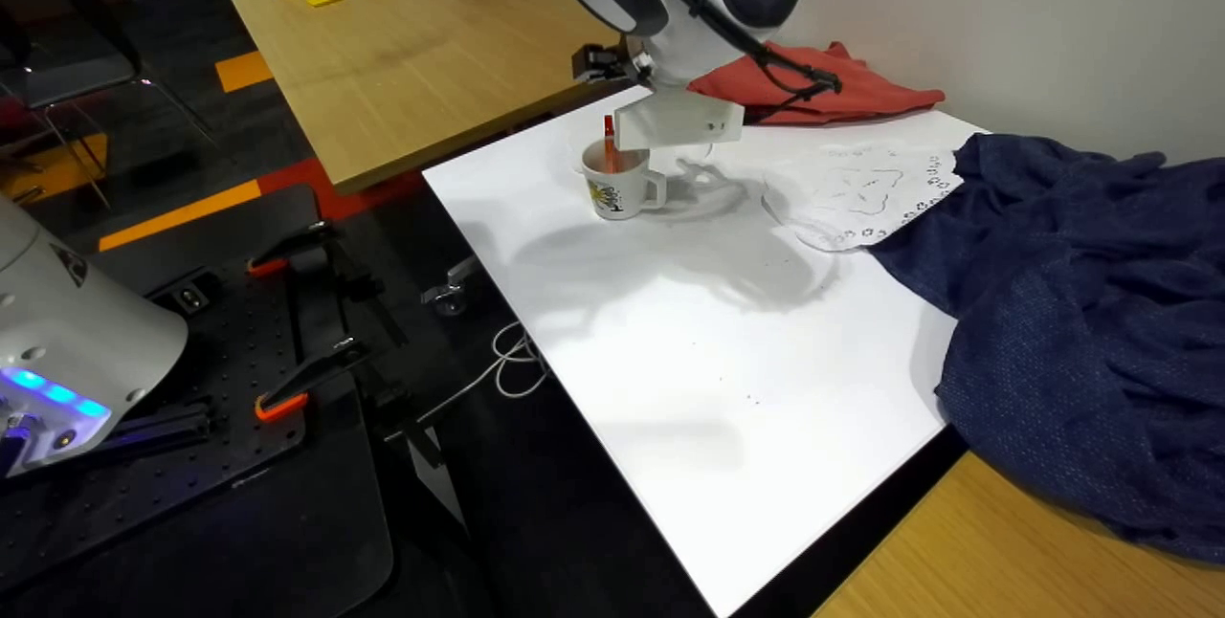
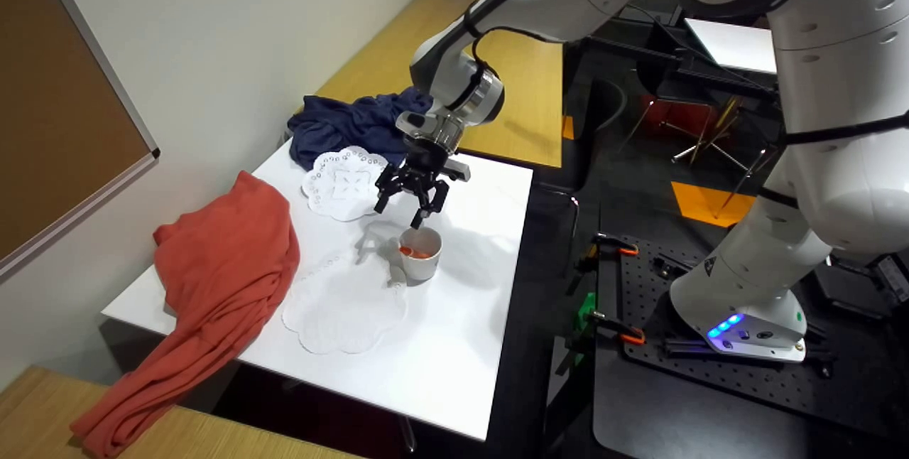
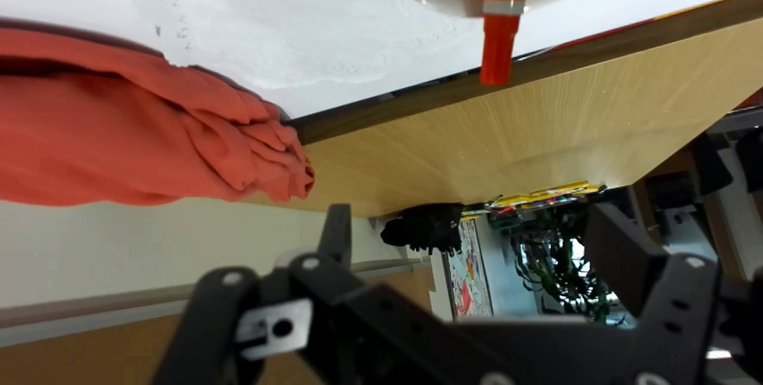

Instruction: Put the marker in the mug

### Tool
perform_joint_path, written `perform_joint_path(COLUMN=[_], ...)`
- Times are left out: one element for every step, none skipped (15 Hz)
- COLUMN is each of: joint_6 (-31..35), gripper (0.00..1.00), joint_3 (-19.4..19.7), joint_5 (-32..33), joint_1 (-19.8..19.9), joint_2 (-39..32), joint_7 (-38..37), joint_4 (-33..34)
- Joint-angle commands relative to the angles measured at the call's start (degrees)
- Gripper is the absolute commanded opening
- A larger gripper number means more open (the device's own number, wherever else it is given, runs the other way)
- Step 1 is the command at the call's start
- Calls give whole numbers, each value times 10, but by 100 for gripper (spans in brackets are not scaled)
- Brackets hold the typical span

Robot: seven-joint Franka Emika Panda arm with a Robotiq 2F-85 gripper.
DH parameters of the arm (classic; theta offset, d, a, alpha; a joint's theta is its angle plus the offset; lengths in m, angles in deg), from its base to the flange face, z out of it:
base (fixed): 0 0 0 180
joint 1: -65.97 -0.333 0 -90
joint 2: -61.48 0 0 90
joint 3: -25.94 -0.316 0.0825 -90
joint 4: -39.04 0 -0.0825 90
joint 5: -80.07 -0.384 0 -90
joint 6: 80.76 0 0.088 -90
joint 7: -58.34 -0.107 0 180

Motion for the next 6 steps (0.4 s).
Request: perform_joint_path(joint_6=[5, 6, 3, -5, -5, -4], gripper=[100, 100, 100, 100, 100, 100], joint_3=[10, 11, 12, 10, 11, 11], joint_5=[2, 3, 5, 0, 0, 1], joint_1=[-18, -20, -21, -19, -20, -21], joint_2=[56, 62, 67, 35, 41, 45], joint_7=[20, 20, 17, 2, 2, 2], joint_4=[-39, -40, -42, -13, -16, -19])
